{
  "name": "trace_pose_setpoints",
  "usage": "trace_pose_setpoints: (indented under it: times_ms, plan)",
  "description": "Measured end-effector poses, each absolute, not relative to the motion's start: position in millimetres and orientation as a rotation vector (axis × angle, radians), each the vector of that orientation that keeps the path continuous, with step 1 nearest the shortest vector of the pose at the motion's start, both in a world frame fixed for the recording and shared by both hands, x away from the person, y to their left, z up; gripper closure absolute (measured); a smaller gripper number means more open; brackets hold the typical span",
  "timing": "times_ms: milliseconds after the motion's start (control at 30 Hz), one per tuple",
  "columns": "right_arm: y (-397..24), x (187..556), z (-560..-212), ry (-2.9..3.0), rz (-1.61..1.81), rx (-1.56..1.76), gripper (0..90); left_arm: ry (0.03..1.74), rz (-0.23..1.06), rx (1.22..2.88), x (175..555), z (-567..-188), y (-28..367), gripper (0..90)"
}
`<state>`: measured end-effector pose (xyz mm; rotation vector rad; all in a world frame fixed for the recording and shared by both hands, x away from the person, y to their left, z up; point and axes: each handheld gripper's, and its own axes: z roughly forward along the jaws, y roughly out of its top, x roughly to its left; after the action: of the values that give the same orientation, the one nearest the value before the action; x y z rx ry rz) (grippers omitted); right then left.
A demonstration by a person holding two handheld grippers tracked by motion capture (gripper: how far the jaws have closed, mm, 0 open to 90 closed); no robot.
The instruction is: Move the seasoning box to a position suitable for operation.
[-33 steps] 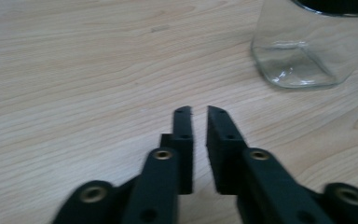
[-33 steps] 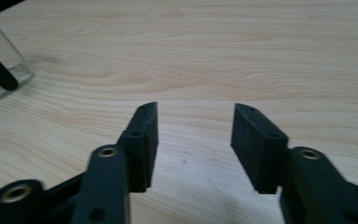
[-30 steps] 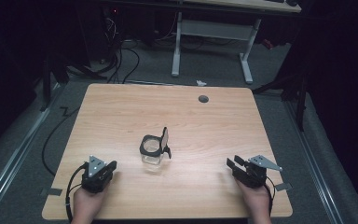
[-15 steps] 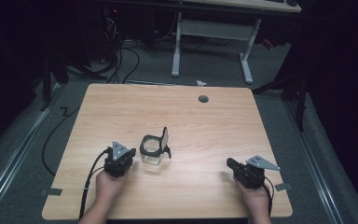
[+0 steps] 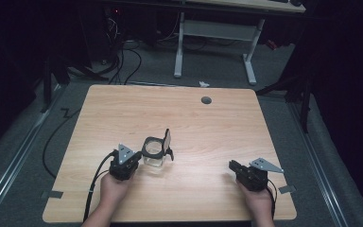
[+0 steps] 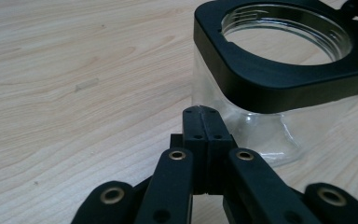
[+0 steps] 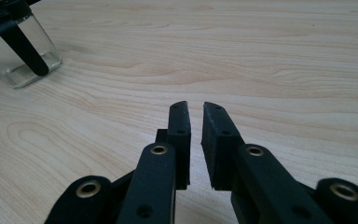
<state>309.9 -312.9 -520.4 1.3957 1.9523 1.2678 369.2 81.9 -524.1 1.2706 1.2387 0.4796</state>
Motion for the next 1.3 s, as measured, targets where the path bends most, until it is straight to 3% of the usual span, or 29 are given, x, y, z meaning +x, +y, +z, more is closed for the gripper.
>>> trace_pose_setpoints:
  times_ms: [400,833,1300]
  plan:
    - [-313,309,-520,1.951,1.274,1.393,81.9,1.142,0.404,1.330,334,-519,47,90.0]
    - [-313,309,-520,1.955,1.273,1.386,82.4,1.221,0.462,1.275,392,-518,57,90.0]
    - [-314,309,-522,1.962,1.268,1.386,82.3,1.180,0.409,1.302,373,-517,47,90.0]
